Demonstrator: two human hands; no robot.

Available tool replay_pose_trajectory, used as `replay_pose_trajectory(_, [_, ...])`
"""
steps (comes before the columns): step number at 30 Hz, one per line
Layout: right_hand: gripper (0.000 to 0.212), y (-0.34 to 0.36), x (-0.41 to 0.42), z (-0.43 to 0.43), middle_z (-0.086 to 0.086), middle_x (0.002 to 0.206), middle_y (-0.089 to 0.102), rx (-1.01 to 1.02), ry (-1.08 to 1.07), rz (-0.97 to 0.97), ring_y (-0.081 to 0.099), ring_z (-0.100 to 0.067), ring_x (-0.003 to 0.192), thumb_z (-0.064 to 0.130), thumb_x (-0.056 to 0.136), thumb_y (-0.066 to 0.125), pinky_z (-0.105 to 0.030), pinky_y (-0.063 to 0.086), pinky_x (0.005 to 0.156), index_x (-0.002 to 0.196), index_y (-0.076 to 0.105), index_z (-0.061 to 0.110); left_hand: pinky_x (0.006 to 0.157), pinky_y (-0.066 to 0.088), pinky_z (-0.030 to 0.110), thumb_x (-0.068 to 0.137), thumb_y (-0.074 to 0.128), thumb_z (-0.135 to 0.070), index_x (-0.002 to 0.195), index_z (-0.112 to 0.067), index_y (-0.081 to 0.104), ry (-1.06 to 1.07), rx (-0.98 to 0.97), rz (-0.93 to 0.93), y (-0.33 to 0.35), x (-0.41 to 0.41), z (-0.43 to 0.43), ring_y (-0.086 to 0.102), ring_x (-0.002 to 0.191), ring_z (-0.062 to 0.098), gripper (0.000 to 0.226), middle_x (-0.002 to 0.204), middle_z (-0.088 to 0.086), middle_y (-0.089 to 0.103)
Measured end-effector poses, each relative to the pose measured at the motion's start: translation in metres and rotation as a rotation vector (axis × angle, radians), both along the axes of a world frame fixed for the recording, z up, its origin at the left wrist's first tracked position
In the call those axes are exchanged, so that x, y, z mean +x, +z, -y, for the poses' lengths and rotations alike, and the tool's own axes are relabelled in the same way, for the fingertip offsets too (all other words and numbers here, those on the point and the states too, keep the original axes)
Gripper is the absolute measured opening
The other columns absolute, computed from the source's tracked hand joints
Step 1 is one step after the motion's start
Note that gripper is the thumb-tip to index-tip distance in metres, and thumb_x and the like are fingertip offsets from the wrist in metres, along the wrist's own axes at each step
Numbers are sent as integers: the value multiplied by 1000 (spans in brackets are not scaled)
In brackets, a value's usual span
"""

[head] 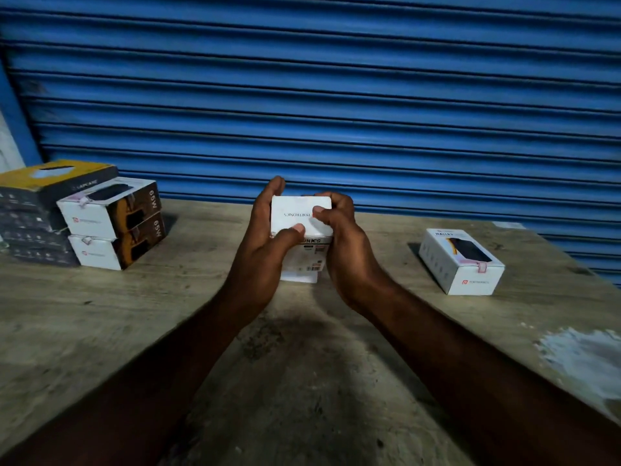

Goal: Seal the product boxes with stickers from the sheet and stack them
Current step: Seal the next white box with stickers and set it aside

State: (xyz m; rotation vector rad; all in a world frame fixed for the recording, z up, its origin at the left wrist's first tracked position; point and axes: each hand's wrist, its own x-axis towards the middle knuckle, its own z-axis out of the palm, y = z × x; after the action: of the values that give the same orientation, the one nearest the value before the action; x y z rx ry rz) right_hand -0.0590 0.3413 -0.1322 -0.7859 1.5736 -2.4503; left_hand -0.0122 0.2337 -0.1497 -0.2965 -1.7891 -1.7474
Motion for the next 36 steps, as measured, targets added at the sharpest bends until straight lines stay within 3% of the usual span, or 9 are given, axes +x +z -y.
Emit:
replay_pose_trajectory(6, [52, 3, 7, -3, -8, 110, 53, 195, -76, -139, 56, -12, 92, 7, 76, 66, -17, 50, 70, 119, 38, 15, 120, 31, 42, 90, 42, -17, 146, -26, 44, -20, 74, 63, -1, -2, 11, 42, 141, 10, 57, 153, -11, 45])
replay_pose_trajectory(9, [43, 5, 7, -3, -8, 108, 53, 269, -150, -154, 55, -10, 89, -2, 90, 57, -14, 49, 66, 125, 37, 11, 121, 29, 47, 91, 43, -19, 145, -27, 44, -29, 76, 75, 1, -1, 11, 41, 142, 12, 55, 153, -10, 45])
replay_pose_trajectory(14, [12, 5, 3, -3, -2, 97, 58, 262, -212, -80, 56, -13, 83, 19, 102, 43, -23, 47, 66, 114, 45, 20, 95, 44, 11, 102, 50, -18, 158, -20, 17, 9, -194, 105, 1, 2, 13, 49, 123, -13, 65, 151, -14, 38])
replay_pose_trajectory(18, [10, 7, -2, -2, -2, 89, 61, 166, -141, 82, 58, -17, 79, 28, 101, 48, -30, 47, 69, 106, 50, 20, 104, 47, 26, 93, 59, -47, 160, -27, 2, 158, -538, 104, 1, 2, 25, 51, 126, -2, 90, 150, -15, 43])
replay_pose_trajectory(21, [36, 8, -5, -2, -8, 97, 67, 151, -50, 121, 64, -24, 88, 43, 88, 59, -45, 51, 85, 111, 55, 16, 101, 49, 35, 89, 45, -64, 158, -32, -10, 256, -684, 56, 3, 3, 30, 58, 120, 9, 94, 147, -8, 50])
replay_pose_trajectory(26, [36, 8, -4, -8, -8, 105, 70, 291, -13, -92, 68, -19, 92, 30, 91, 62, -39, 53, 85, 119, 56, 9, 97, 40, 22, 96, 43, -58, 153, -29, -26, 218, -704, 110, 14, 8, 33, 54, 125, 9, 94, 161, 0, 30])
replay_pose_trajectory(31, [36, 11, -8, -13, -17, 114, 69, 320, 22, -180, 67, -27, 101, 23, 94, 63, -45, 52, 90, 118, 52, -1, 83, 42, -1, 96, 61, -27, 151, -35, -28, 148, -652, 183, 20, 10, 40, 41, 97, -36, 106, 148, -25, 19])
replay_pose_trajectory(33, [44, 14, -8, -16, -15, 115, 69, 337, 50, -215, 67, -27, 106, 26, 89, 69, -47, 52, 94, 120, 51, 1, 93, 47, 9, 94, 66, -23, 152, -39, -23, 122, -626, 168, 20, 10, 44, 36, 103, -38, 107, 147, -29, 19])
replay_pose_trajectory(36, [47, 15, -9, -20, -15, 118, 69, 339, 76, -223, 66, -28, 109, 19, 87, 73, -51, 50, 100, 124, 50, 1, 107, 48, 35, 84, 64, -32, 151, -47, -13, 62, -552, 172, 21, 11, 46, 40, 127, -18, 103, 150, -28, 24])
